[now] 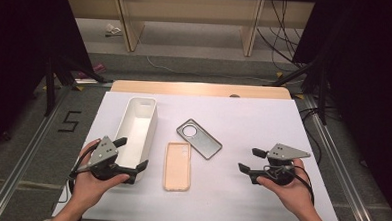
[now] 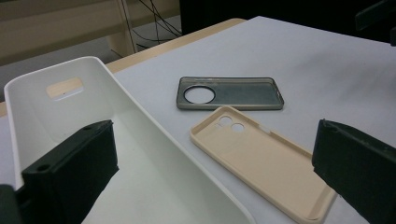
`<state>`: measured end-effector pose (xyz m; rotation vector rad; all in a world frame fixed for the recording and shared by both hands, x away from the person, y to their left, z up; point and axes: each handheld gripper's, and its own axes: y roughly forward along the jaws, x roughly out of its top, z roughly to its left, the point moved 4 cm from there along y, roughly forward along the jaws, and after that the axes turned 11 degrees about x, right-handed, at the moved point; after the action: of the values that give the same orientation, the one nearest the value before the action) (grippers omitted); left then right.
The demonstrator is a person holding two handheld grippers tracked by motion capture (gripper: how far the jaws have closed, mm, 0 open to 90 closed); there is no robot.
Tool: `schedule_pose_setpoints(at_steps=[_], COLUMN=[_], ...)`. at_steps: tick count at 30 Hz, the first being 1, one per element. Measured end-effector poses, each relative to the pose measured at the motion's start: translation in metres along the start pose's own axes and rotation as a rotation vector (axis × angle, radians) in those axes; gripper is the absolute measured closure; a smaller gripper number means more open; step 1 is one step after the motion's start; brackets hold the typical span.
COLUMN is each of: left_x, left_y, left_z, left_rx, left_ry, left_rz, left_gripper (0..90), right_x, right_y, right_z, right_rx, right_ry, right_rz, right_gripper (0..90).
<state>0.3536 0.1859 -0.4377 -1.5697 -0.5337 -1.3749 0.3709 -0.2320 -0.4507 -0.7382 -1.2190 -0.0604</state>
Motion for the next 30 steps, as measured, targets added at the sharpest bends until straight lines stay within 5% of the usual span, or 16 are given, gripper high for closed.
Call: schedule_pose_setpoints(at_steps=[30], left_x=[-0.0026], left_y=[0.0005], left_z=[0.0017], left_rx=[0.004], left_ry=[0.015], left_rz=[0.014], left_gripper=[0.0], right_x=[0.0005], right_y=[0.0011], right_z=[-0.0009], right_rx=[0.006], right_ry=[0.002], right_rz=[-0.009], right_gripper=[28.4])
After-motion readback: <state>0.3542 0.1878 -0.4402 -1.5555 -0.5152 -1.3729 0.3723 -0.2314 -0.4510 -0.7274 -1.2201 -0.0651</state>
